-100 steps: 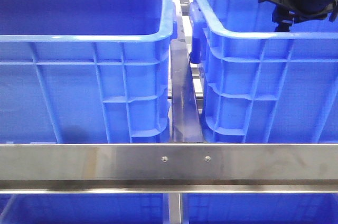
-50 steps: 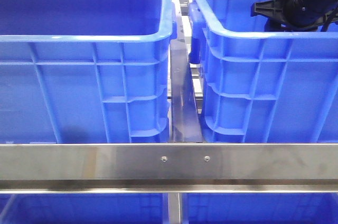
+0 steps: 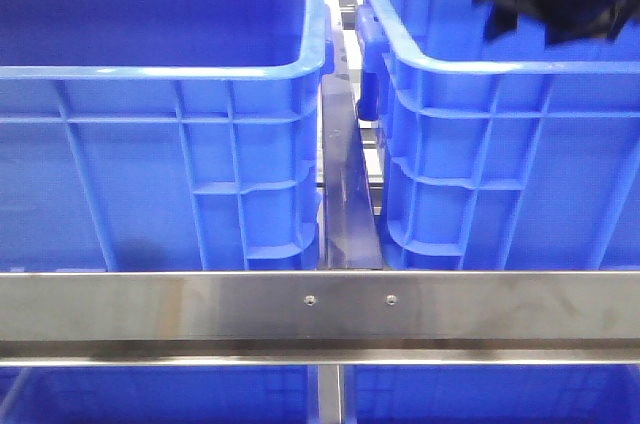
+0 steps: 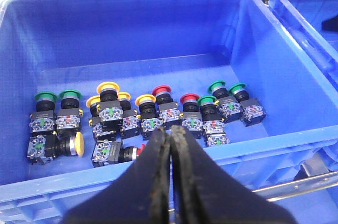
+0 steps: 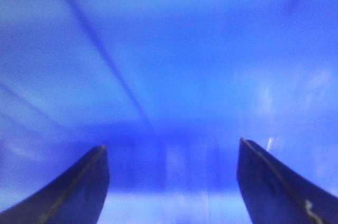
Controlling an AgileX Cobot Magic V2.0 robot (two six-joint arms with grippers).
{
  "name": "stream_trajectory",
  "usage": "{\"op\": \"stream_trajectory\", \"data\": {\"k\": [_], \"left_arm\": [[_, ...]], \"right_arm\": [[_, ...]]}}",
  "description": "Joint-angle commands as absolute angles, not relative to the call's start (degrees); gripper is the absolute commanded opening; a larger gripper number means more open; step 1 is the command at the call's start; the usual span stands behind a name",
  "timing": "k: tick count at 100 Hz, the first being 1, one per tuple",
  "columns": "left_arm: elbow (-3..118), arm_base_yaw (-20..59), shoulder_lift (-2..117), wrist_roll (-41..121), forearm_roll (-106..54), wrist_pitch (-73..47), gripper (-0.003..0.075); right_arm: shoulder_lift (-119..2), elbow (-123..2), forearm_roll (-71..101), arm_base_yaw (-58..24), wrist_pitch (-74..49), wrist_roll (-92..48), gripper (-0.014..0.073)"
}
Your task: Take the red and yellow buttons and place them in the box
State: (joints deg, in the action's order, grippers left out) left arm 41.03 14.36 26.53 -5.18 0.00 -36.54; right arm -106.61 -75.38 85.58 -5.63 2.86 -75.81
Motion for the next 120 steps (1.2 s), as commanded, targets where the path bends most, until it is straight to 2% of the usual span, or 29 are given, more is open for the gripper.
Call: {"op": "stream_trajectory", "data": {"k": [1,105,112,120], "left_arm": [[42.5,14.2,26.9,-5.8,-0.8,-32.1,-0.0019],[42.5,14.2,26.9,-5.8,-0.9,-32.2,-0.0019],[42.5,14.2,26.9,-5.8,-0.9,-32.2,-0.0019],[42.5,14.2,26.9,-5.8,-0.9,-32.2,-0.0019]], "right_arm": [[-100.2,-75.8,84.9,-5.4,2.6,-76.4,0.0539],[-39.1,-33.8,85.6,-5.4,4.6,-79.3,0.0536],[-36.1,-32.0,85.6,-5.4,4.6,-79.3,0.0496],[-33.6,-30.5,85.6,-5.4,4.6,-79.3,0.0384]]}}
